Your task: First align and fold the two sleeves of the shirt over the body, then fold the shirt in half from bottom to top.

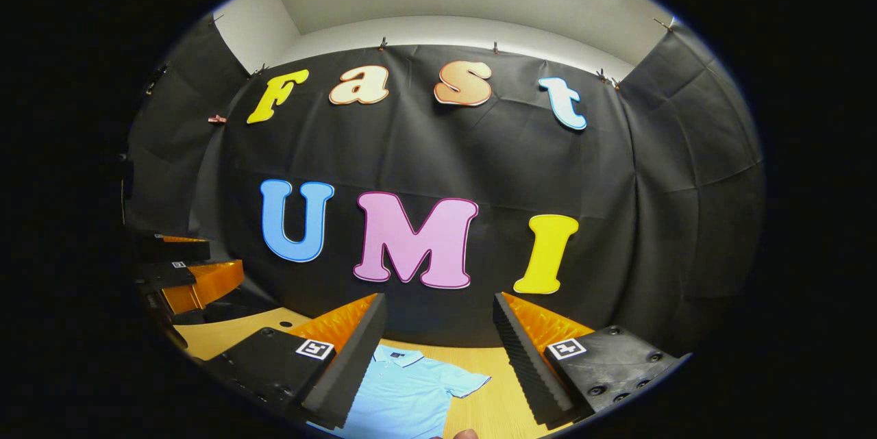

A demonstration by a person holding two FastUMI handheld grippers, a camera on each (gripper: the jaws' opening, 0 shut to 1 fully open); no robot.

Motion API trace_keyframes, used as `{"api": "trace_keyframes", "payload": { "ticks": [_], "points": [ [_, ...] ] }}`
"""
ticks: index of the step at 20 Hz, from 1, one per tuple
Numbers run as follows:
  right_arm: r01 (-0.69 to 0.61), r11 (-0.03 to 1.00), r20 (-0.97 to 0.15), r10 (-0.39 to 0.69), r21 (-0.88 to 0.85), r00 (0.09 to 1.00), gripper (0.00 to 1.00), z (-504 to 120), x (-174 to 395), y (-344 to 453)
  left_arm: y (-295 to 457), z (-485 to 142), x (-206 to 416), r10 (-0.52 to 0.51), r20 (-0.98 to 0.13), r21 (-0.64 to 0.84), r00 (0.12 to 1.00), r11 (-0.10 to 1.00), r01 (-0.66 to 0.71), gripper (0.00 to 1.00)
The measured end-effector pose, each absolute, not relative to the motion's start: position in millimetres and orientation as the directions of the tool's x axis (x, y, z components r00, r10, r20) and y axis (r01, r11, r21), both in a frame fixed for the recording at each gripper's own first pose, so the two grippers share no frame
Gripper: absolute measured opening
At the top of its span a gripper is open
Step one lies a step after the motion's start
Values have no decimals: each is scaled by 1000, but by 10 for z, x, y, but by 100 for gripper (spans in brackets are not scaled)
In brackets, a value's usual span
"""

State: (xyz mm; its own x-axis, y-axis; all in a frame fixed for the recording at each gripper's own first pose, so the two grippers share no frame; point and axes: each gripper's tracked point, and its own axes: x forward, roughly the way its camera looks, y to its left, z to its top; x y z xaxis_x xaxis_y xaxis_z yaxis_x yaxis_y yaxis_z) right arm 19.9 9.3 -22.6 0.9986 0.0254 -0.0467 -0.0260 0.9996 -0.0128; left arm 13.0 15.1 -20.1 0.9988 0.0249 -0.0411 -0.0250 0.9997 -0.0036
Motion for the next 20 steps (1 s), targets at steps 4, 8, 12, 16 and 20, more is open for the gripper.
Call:
{"api": "trace_keyframes", "payload": {
  "ticks": [4,8,12,16,20],
  "points": [
    [-21,1000,-87,21,-1,996,96,-413,442,47,220,-273,226,43,-48,-6,998,999,-43,100],
    [-7,1000,-146,6,-9,989,96,-750,814,-53,262,-335,265,59,-51,2,997,998,-59,100],
    [-5,1000,-338,1,-10,941,96,-1569,1193,-185,258,-414,262,69,-64,10,996,998,-68,100],
    [71,987,-587,27,144,809,97,-2631,1308,-297,260,-543,241,83,-95,13,992,997,-82,100],
    [204,963,-745,-5,176,667,98,-3689,1557,-607,246,-636,245,94,-123,21,988,996,-92,100]
  ]
}}
